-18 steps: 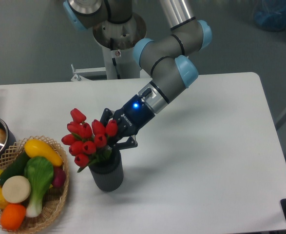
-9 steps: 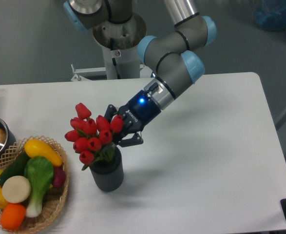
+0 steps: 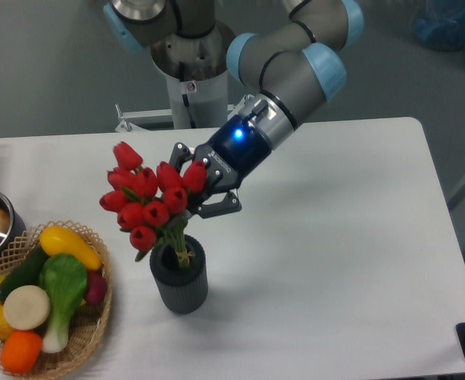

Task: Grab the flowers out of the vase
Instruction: 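Lift the tulip bunch up out of the vase and away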

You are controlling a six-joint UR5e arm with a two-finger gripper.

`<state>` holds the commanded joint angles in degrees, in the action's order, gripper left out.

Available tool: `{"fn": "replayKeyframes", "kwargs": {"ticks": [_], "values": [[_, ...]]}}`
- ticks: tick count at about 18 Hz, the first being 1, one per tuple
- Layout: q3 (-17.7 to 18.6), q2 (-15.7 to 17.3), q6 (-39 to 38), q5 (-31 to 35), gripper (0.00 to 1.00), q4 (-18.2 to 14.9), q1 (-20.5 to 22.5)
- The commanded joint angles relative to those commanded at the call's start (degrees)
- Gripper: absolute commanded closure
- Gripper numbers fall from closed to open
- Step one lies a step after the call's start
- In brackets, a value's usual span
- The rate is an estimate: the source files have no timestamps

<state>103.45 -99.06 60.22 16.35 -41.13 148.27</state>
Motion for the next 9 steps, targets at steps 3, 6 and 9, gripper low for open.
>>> {"fn": "replayKeyframes", "kwargs": {"ticks": [3, 6, 9], "values": [[-0.44, 1.14, -1.76, -0.26, 0.76, 0.00, 0.09], [-2.19, 1.50, -4.74, -0.26, 0.76, 0.00, 0.17], [-4.91, 1.50, -10.10, -0.18, 0.76, 0.00, 0.35]]}}
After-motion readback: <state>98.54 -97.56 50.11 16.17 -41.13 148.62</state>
